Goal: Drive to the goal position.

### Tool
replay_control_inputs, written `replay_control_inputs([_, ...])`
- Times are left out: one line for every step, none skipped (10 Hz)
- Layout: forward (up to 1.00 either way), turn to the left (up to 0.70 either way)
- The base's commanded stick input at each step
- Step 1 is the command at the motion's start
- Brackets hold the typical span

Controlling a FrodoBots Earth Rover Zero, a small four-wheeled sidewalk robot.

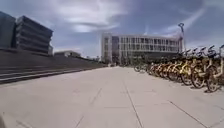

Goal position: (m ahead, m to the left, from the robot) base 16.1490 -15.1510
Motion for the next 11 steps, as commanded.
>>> replay_control_inputs([0.60,0.00])
replay_control_inputs([0.60,0.00])
replay_control_inputs([0.60,0.00])
replay_control_inputs([0.60,0.00])
replay_control_inputs([0.60,0.00])
replay_control_inputs([0.60,0.00])
replay_control_inputs([0.60,0.00])
replay_control_inputs([0.60,0.00])
replay_control_inputs([0.60,0.00])
replay_control_inputs([0.60,0.00])
replay_control_inputs([0.60,0.00])
